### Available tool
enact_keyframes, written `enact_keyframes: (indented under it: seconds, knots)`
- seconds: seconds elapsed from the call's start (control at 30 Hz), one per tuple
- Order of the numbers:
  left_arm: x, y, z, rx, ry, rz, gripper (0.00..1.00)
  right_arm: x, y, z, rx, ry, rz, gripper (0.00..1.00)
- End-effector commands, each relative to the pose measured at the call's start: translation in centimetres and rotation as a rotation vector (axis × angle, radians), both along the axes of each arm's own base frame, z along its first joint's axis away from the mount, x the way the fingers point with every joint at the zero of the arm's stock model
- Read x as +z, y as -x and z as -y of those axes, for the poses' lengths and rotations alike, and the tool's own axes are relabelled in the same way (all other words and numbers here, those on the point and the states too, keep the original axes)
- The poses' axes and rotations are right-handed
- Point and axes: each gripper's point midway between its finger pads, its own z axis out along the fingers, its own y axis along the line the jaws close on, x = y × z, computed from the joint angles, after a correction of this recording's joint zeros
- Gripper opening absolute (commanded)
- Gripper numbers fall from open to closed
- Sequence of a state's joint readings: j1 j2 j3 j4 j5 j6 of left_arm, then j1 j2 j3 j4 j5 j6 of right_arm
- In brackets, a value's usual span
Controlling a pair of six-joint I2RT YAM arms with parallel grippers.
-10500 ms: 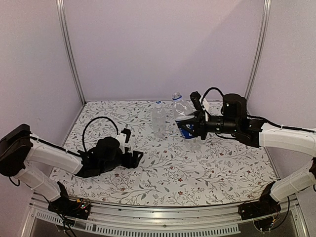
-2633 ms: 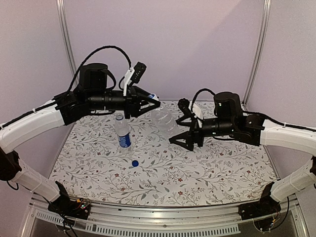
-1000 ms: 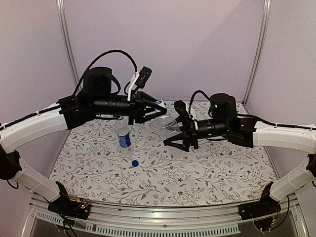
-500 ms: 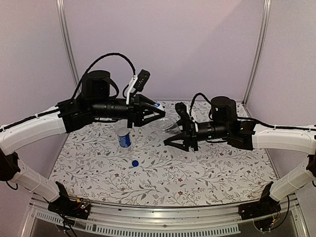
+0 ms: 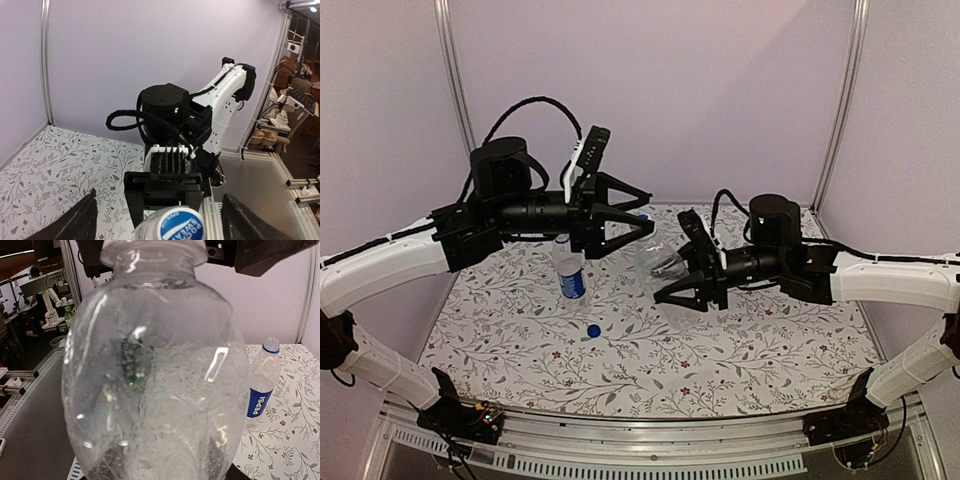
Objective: Unscrew the bottle caps
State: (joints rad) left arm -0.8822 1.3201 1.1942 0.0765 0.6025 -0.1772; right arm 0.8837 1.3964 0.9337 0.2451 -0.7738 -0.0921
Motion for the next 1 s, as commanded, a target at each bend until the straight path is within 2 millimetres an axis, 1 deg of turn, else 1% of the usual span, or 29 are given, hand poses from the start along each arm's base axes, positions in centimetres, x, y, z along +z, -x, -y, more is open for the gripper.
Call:
enact_keyframes:
  seconds: [0.0,0.13,0.3,0.37,0.5,0.67,0.73,0.87,0.97]
  knots:
    - [1.6,1.6,-0.4,-0.103,0.075,0.035,0.84,0.3,1.5,0.0,0.09,-0.031,-0.024,0.36]
    - [1.9,1.9,-0.3,-0.161,0.101,0.027,0.76,0.6,2.1,0.1,0.124,-0.042,-0.029,0.35]
    - [1.8,2.3,0.4,-0.224,0.106,0.011,0.62,0.9,2.4,0.2,0.14,-0.048,-0.032,0.34]
    - [1.7,2.3,0.7,-0.236,0.103,0.004,0.58,0.9,2.4,0.2,0.142,-0.049,-0.03,0.34]
    - [1.5,2.2,0.9,-0.245,0.101,-0.005,0.52,0.8,2.5,0.2,0.144,-0.049,-0.033,0.33]
    - [1.4,2.3,1.0,-0.258,0.099,-0.011,0.42,0.6,2.4,0.1,0.143,-0.046,-0.037,0.33]
    - [1.5,2.4,1.0,-0.261,0.102,-0.012,0.41,0.5,2.5,0.1,0.143,-0.044,-0.038,0.33]
    - [1.6,2.4,0.9,-0.259,0.11,-0.011,0.46,0.4,2.5,0.1,0.145,-0.043,-0.039,0.32]
    - [1.7,2.5,0.9,-0.261,0.112,-0.012,0.47,0.3,2.4,0.0,0.145,-0.041,-0.042,0.32]
